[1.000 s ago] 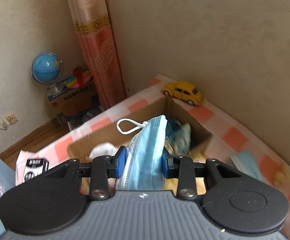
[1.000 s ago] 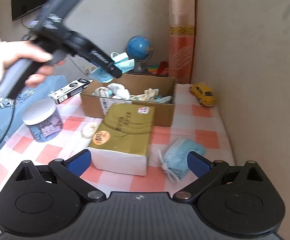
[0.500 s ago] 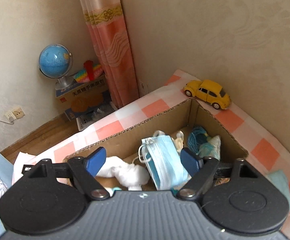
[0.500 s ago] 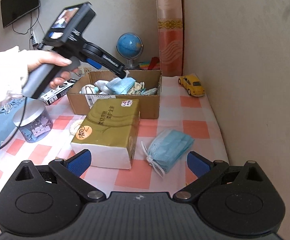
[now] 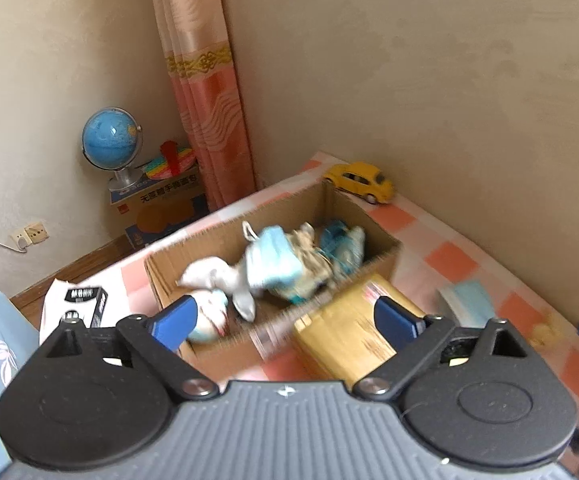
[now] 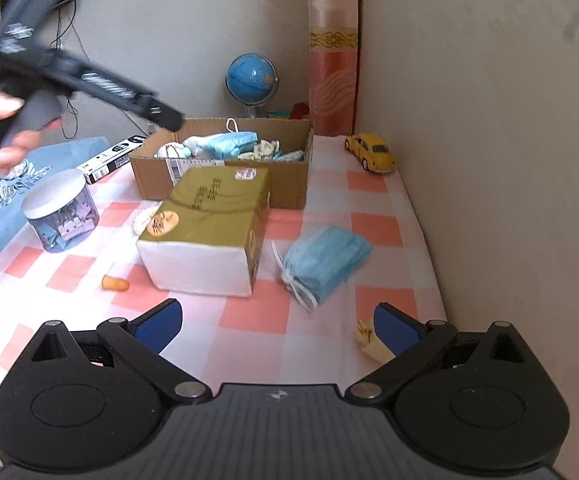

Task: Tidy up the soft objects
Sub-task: 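Move the right tool to the crumpled yellow cloth while the left tool approaches the orange earplug, then grasp the yellow cloth with the right tool while the left tool grasps the orange earplug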

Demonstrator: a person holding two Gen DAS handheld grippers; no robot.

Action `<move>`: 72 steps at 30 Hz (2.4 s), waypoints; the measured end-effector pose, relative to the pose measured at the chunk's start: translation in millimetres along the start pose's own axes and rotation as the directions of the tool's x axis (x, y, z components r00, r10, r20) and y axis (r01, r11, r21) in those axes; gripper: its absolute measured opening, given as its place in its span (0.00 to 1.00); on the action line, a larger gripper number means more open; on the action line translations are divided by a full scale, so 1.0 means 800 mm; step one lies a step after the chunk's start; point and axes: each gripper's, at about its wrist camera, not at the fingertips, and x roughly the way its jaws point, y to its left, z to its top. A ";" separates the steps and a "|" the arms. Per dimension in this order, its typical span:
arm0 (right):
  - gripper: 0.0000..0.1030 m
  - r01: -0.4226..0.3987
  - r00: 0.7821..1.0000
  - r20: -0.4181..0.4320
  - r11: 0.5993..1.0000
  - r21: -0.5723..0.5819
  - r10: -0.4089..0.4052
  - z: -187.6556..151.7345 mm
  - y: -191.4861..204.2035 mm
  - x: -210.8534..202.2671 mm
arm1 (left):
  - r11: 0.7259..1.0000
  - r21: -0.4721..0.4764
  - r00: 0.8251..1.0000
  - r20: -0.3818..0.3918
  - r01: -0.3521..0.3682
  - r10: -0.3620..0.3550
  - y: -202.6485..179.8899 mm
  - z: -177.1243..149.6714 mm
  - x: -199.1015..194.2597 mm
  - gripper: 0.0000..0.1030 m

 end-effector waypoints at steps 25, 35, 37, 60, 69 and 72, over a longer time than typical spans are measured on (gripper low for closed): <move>1.00 0.130 0.991 -0.045 0.988 0.088 -0.126 -0.042 -0.053 0.057 | 0.983 -0.181 0.993 -0.119 -0.037 0.016 -0.050 -0.150 -0.020 0.93; 1.00 0.126 0.990 -0.063 0.991 0.035 -0.124 -0.047 -0.039 0.069 | 0.970 -0.217 0.984 -0.166 -0.107 0.071 -0.045 -0.157 0.011 0.93; 1.00 0.129 0.990 -0.056 0.991 0.038 -0.127 -0.048 -0.038 0.067 | 0.966 -0.228 0.982 -0.172 -0.118 0.079 -0.043 -0.159 0.017 0.93; 1.00 0.157 0.988 0.001 0.986 0.057 -0.157 -0.062 -0.034 0.059 | 0.936 -0.275 0.970 -0.161 -0.219 0.180 -0.082 -0.160 0.008 0.26; 1.00 0.139 0.990 0.002 0.989 0.044 -0.139 -0.061 -0.037 0.058 | 0.947 -0.255 0.976 -0.144 -0.197 0.164 -0.086 -0.159 0.010 0.25; 1.00 0.124 0.992 0.003 0.992 0.031 -0.124 -0.059 -0.038 0.061 | 0.952 -0.240 0.977 -0.140 -0.190 0.160 -0.085 -0.161 0.008 0.25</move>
